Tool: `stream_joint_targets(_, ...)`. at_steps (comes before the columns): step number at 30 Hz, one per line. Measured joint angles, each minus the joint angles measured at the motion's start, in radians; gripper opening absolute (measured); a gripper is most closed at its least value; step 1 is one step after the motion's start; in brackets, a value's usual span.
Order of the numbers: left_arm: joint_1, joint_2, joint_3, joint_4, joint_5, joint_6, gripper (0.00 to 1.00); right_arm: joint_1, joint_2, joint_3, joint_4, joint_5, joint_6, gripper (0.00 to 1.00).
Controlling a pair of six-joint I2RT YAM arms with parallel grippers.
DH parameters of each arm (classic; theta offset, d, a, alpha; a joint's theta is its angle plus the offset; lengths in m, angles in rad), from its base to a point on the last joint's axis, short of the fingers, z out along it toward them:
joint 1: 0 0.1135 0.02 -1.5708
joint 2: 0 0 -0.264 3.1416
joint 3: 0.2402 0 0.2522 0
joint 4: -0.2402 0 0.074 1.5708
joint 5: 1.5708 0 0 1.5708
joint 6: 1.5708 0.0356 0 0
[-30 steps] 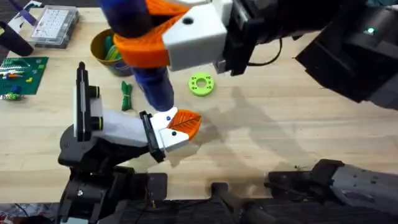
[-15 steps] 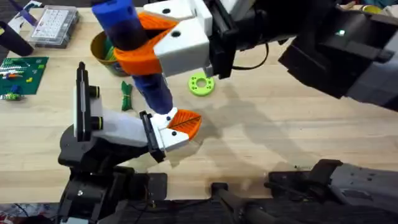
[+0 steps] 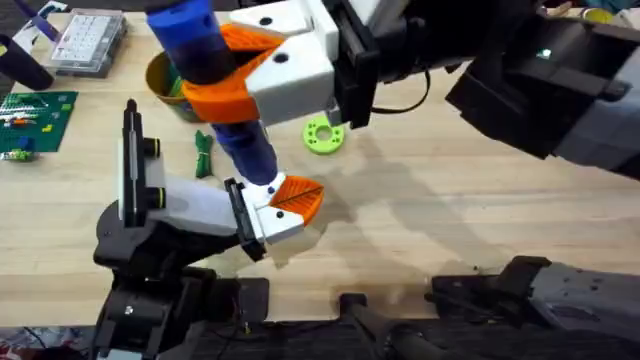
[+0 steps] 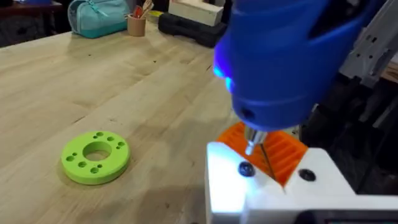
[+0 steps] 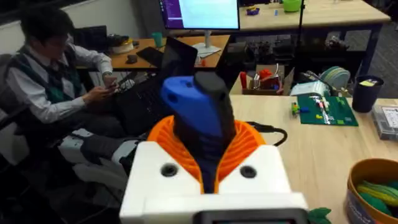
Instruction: Pick up the gripper from the table and insert it into the empty holder that is missing its gripper. Then pick up a screw, insert it into the mounting hole, and use the screwdriver to tighten it. Finally, clean up the table by picking up the vegetable and placing it into the bucket.
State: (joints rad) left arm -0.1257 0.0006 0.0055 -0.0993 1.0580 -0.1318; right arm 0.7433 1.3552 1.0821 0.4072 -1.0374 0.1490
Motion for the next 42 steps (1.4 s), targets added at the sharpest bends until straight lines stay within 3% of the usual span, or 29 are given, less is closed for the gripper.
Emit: stream_joint_targets(42, 0.0, 0.0, 0.0, -0.002, 0.008, -0.004, 0.023, 0.005, 0.023, 0.004, -0.074, 0.004, -0.019, 0.069)
